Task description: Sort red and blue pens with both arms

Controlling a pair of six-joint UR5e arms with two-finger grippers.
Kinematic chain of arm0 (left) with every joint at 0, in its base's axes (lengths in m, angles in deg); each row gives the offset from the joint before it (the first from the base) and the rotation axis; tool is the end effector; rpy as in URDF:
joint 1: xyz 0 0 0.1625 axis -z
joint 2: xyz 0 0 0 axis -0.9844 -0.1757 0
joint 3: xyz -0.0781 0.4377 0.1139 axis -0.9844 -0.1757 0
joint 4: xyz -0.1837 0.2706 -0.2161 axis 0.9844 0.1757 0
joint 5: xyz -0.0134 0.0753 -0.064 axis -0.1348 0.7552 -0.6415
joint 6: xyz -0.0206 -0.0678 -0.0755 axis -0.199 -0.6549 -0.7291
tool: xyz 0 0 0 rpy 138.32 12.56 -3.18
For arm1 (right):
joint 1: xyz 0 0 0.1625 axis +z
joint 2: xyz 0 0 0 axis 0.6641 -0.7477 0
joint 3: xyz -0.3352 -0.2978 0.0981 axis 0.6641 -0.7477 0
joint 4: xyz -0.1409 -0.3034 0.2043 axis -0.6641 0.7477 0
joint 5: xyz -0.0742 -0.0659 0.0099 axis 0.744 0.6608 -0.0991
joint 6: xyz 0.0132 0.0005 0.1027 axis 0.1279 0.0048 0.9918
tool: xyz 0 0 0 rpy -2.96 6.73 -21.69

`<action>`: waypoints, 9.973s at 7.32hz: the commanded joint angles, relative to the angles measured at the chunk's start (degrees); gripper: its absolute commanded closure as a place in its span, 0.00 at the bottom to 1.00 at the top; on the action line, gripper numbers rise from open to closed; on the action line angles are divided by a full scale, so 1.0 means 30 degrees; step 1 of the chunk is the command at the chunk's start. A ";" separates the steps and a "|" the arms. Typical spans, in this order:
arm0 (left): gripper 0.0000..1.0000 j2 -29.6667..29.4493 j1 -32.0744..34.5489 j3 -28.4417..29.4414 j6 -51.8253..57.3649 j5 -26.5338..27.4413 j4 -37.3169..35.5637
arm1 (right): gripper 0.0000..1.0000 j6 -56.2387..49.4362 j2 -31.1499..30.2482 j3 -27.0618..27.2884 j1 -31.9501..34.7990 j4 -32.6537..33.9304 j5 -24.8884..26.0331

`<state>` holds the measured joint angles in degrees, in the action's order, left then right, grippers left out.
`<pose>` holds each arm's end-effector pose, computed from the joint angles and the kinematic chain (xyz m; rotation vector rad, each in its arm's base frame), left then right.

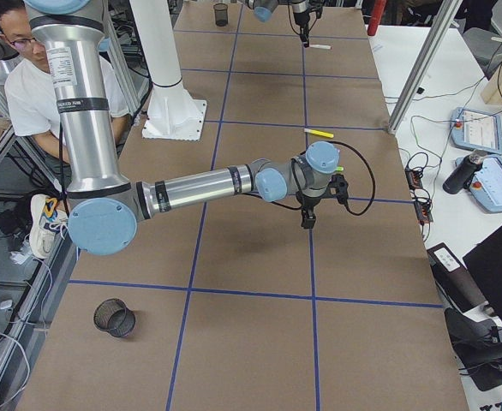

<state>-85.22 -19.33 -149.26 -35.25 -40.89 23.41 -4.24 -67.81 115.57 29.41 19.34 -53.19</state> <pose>0.1958 -0.5363 0.5114 0.3585 0.6671 0.0666 -0.1276 -0.5425 0.5496 0.0497 -0.9128 -0.1049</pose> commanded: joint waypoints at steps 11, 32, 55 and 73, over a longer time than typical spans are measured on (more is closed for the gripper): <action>1.00 0.5797 0.8058 -0.4022 0.8752 -0.5124 -1.0887 | 0.05 1.2737 0.9803 -0.6124 -0.7731 -0.3802 0.7322; 1.00 0.8264 1.1220 -0.5698 0.9338 -0.7938 -1.7178 | 1.00 1.4818 1.1073 -0.7983 -0.8447 -0.5356 0.6931; 0.00 0.9645 1.3683 0.1712 1.9751 -0.6588 -2.2595 | 1.00 1.0413 -0.4652 0.6524 0.0985 -0.2134 -0.1285; 0.00 0.2522 0.8703 0.0044 0.6057 -1.1570 -0.5940 | 1.00 -2.2027 -1.0217 0.3156 0.6883 2.2857 0.7356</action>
<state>-77.54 6.81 -148.67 -16.63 -75.65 4.78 -66.70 -95.27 125.53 50.06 86.71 -31.96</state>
